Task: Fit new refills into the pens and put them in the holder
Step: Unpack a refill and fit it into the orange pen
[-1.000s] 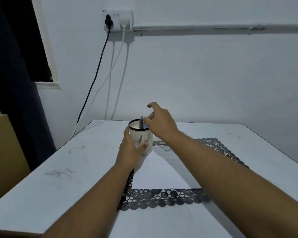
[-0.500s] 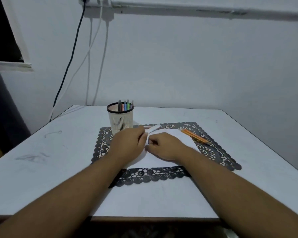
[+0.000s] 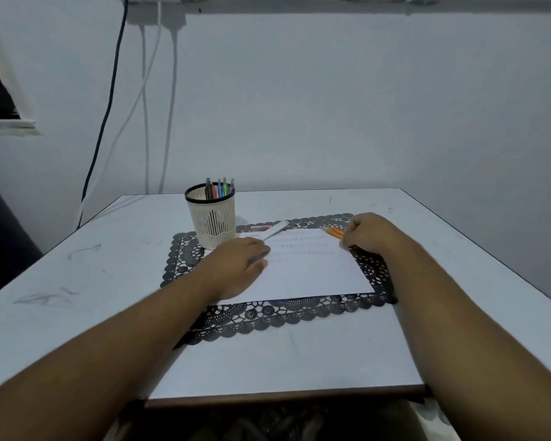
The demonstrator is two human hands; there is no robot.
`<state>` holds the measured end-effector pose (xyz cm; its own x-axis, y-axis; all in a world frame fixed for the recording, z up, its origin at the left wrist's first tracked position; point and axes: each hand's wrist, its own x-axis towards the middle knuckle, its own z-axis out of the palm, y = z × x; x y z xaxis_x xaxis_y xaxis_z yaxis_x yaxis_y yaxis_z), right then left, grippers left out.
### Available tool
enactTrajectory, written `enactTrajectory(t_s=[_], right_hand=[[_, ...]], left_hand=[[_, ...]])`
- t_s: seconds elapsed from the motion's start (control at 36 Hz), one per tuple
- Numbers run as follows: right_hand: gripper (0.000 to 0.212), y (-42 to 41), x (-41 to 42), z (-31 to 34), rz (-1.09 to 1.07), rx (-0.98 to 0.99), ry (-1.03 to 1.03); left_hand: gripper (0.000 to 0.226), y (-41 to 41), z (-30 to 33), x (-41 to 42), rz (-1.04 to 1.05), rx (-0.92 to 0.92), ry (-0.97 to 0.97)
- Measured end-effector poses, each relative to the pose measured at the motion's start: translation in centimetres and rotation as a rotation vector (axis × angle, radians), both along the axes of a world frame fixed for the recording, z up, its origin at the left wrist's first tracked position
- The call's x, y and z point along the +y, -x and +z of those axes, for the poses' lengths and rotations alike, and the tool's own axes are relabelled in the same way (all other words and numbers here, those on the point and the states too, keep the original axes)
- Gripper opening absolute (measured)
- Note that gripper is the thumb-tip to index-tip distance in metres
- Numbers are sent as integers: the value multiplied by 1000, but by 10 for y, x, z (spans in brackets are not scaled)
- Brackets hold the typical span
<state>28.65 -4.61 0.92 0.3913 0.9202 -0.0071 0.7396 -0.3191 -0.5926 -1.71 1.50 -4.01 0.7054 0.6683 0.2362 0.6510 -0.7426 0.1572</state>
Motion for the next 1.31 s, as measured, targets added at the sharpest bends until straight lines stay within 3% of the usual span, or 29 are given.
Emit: enactTrajectory(t_s=[0.14,0.22,0.39,0.53,0.61,0.75,0.83,0.94,1.11,1.31], right_hand=[[15,4,2,-1,7,-46,40],[24,5,1,-1,-14,-59,22],[22,9,1,0,-39,-77,35],[13,11,3,-5,-68,-111,33],[21,15,3,-4,-22,-93,-27],[21,40,3,-5,153,59,-266],[15,69,-2,-3,307,126,-267],[15,92,-4,-8,435,306,-296],[16,96,-6,-12,464,381,-282],[15,97,-5,-12,484,377,-320]], left_hand=[[49,1,3,7,-13,64,7],[53,2,6,10,-20,105,-1],[36,-5,13,8,3,90,-29],[35,-16,10,0,88,-68,-34],[33,-19,5,-5,109,-145,-40],[38,-14,2,-8,87,-285,-132],[41,-10,5,-7,19,-427,-229],[39,-8,12,-8,-57,-555,-212],[28,-1,13,-3,8,-547,-320],[20,0,13,0,-20,-399,-379]])
